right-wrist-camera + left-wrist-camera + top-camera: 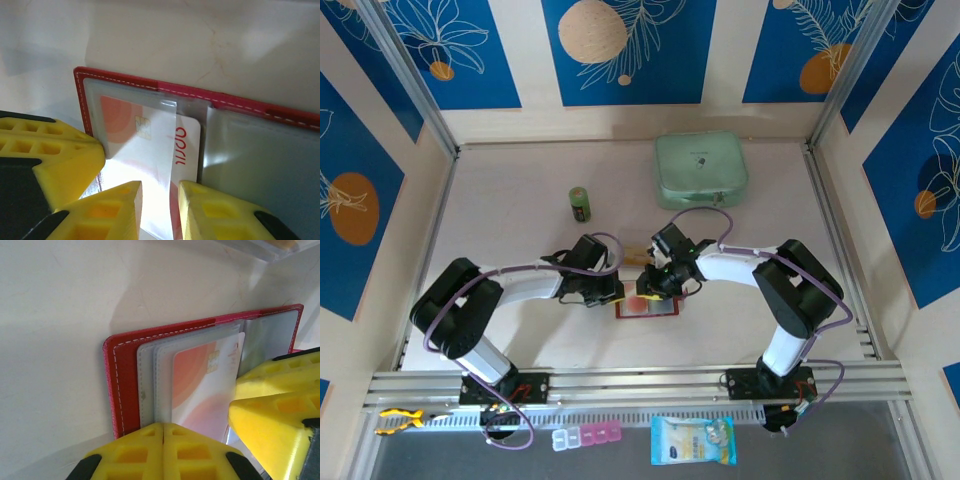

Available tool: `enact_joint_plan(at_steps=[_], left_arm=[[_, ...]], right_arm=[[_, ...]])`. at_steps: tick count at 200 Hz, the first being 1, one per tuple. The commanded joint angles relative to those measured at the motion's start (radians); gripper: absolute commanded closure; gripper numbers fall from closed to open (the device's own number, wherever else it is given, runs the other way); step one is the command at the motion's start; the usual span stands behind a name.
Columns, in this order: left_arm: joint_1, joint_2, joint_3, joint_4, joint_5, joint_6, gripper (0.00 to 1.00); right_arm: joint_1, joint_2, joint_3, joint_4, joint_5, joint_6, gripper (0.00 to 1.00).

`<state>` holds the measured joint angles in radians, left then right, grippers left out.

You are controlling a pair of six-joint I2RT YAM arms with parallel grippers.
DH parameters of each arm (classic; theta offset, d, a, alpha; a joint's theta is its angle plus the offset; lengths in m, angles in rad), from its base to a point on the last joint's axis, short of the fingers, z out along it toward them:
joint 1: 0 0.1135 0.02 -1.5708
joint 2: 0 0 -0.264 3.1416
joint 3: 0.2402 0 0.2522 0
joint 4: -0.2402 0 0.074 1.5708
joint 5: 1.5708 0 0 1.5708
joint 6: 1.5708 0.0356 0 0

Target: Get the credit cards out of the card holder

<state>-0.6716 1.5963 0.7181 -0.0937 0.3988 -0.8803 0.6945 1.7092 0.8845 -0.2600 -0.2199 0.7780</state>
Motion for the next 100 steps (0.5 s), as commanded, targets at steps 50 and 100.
enact_joint_plan(at_steps=[50, 100], left_arm=[[0.007, -0.010, -0.005, -0.081, -0.030, 0.029, 0.93], [0.010, -0.012, 0.007, -0.093, -0.032, 0.035, 0.93]], right_arm=[[0.014, -0.021, 0.047, -0.132, 0.084, -0.048, 0.73], [0.016, -0.023, 0.061, -0.154, 0.085, -0.052, 0.73]])
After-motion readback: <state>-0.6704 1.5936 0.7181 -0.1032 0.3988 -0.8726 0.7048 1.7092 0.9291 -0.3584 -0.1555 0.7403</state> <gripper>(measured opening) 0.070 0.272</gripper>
